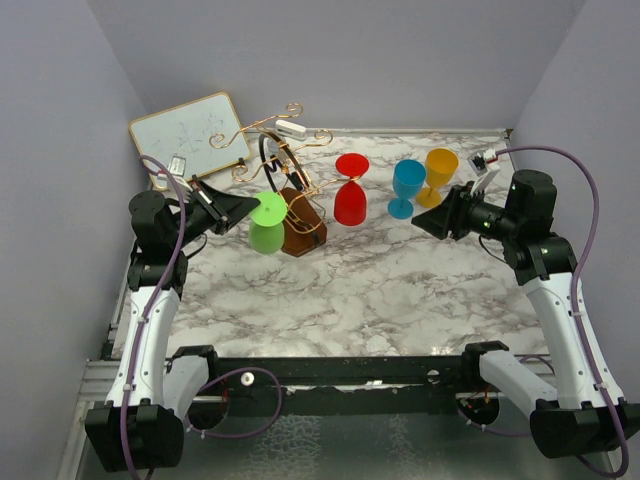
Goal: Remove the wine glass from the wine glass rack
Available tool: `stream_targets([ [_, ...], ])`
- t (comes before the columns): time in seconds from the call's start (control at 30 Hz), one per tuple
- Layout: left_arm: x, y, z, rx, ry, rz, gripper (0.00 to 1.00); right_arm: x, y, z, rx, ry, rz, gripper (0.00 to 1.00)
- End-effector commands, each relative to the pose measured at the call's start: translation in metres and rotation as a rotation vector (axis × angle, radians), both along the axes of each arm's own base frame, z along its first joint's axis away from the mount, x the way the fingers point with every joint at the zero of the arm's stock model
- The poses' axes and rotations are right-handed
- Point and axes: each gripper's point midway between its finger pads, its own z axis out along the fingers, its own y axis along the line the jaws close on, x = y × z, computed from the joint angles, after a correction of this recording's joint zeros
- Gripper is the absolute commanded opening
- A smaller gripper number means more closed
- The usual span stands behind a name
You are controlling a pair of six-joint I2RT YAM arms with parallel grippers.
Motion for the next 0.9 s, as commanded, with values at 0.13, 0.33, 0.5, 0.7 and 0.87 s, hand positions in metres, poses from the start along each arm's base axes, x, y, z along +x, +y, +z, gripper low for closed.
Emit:
stream_targets([
  [0.13, -0.007, -0.011, 0.01, -0.014, -0.049, -0.046, 0.0, 0.0, 0.003, 0.003, 0.015, -0.02, 0.01, 0.42],
  [0.33, -0.004, -0.017, 0.008, -0.009, -0.046, -0.052, 0.0, 0.0, 0.003, 0.003, 0.016, -0.022, 0.011, 0.42],
  [0.5, 0.003, -0.022, 0.009, 0.001, -0.052, -0.055, 0.0, 0.0, 0.003, 0.003, 0.019, -0.022, 0.014, 0.42],
  [0.7, 0.018, -0.021, 0.016, 0.031, -0.074, -0.028, 0.0, -0.001, 0.004, 0.002, 0.023, -0.022, 0.016, 0.42],
  [0.87, 0.028, -0.02, 0.025, 0.031, -0.095, -0.017, 0.0, -0.001, 0.003, 0.003, 0.023, -0.022, 0.015, 0.42],
])
